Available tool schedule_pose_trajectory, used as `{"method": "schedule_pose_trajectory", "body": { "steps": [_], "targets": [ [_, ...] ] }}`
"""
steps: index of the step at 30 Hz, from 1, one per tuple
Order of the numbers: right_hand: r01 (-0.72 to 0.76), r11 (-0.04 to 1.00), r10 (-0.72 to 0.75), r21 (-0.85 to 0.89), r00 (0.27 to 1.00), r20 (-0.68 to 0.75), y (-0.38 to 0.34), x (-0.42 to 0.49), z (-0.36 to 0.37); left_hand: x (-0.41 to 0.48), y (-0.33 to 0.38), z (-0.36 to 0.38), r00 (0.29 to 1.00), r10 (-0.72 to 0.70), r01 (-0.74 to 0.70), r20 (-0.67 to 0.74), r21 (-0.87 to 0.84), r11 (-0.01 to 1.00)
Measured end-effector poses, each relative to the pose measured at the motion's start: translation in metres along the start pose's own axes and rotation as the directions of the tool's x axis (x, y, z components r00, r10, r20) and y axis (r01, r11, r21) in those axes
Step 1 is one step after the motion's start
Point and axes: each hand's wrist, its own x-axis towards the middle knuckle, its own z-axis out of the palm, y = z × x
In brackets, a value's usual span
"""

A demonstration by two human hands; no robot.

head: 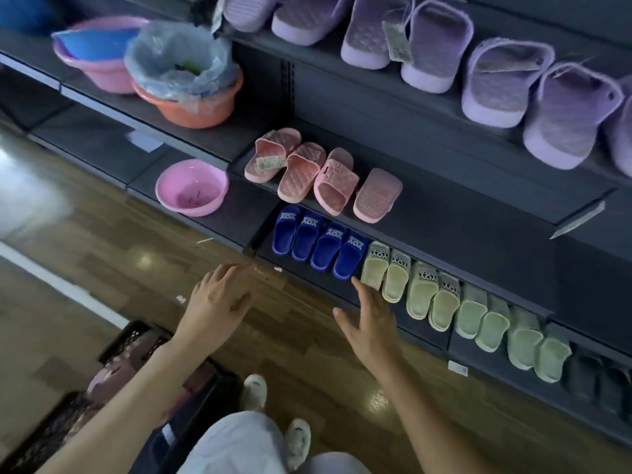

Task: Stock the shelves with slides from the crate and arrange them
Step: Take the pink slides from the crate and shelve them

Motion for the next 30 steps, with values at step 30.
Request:
{"method": "schedule_pose_trajectory", "body": {
  "steps": [30],
  "targets": [
    [0.544,0.808,-0.389,-0.226,0.78,0.49,-0.253,-0.099,0.206,-0.32,-0.256,-0.111,0.747,-0.565,0.574,-0.351,-0.089,0.814]
  ]
}}
